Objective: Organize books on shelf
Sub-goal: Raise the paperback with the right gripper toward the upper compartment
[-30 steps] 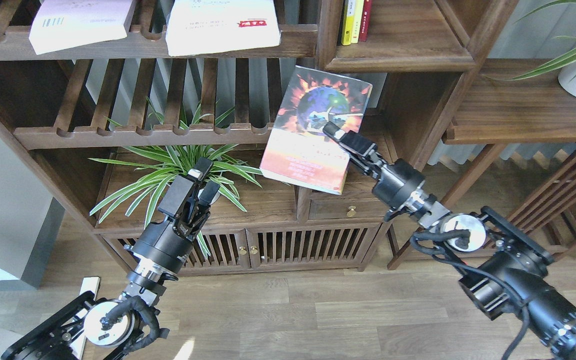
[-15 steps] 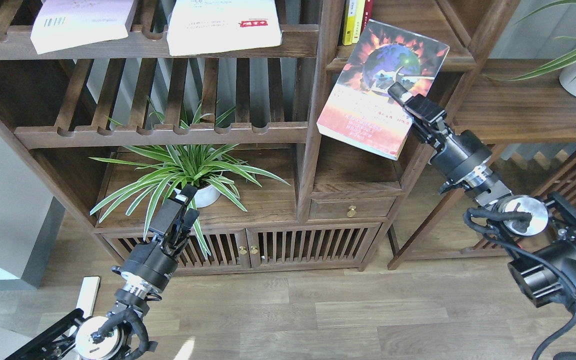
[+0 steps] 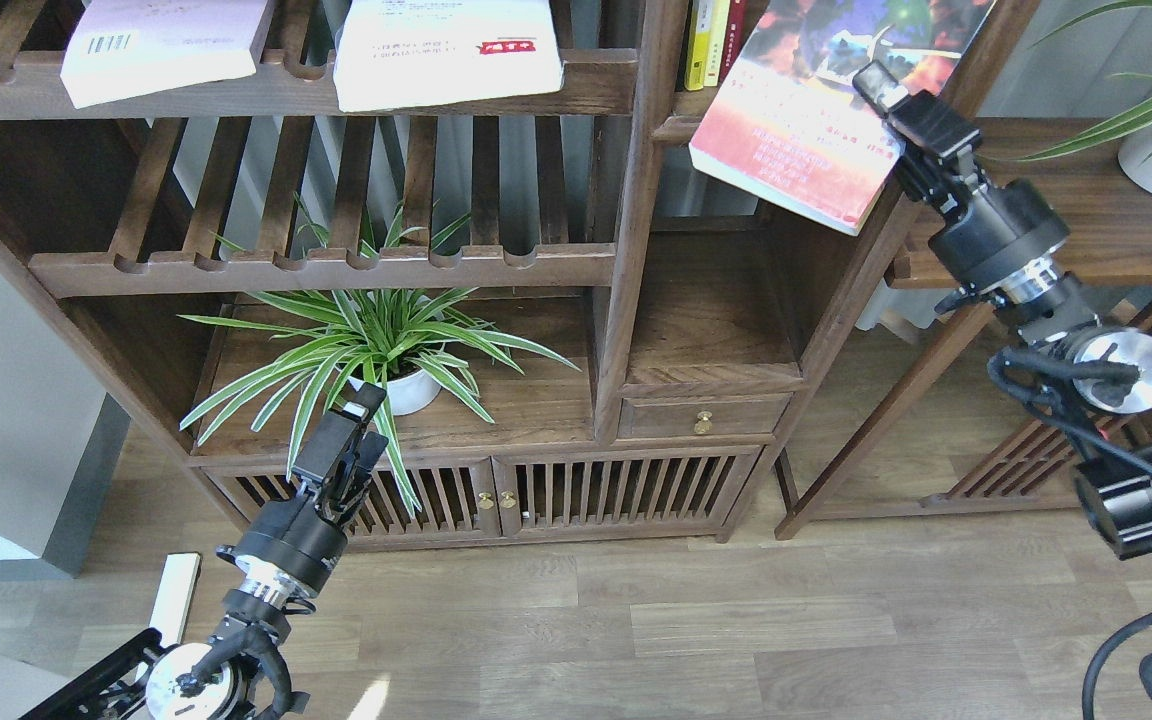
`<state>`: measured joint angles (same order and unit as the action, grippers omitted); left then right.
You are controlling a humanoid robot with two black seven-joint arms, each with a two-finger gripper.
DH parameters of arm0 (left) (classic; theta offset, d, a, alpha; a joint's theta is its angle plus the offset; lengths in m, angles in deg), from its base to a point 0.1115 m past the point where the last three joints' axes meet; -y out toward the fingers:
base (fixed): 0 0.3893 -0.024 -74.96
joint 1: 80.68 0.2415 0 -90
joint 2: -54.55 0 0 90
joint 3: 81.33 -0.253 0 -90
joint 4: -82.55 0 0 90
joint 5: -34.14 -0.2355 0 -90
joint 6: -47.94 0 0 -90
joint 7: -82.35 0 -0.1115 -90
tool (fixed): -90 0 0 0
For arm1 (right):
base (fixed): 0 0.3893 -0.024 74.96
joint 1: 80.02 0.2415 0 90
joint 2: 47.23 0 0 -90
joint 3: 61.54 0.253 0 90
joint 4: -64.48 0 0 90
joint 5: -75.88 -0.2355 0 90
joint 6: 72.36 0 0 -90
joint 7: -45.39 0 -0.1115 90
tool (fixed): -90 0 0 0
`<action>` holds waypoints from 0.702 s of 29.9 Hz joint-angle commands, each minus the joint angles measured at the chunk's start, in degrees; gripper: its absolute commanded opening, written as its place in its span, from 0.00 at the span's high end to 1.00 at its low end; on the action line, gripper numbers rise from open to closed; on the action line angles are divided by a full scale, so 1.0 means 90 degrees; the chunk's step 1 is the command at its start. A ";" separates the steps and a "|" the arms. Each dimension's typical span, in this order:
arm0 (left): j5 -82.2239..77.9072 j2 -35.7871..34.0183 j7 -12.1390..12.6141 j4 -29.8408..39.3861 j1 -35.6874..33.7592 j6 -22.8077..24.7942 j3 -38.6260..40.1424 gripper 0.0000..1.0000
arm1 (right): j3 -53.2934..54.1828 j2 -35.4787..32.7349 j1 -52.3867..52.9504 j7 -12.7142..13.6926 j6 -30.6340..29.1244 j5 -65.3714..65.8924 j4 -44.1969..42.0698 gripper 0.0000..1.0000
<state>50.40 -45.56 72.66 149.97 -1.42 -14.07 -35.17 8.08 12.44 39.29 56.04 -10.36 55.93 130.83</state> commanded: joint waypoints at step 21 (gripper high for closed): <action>0.0000 0.0001 0.0003 0.0000 0.0003 0.0001 -0.0003 0.02 | -0.0480 -0.0468 0.1898 0.0037 0.3226 0.0048 -0.0009 0.96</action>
<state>50.47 -45.56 72.69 149.96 -1.41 -14.06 -35.21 3.80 8.45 54.01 56.28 14.28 56.36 130.74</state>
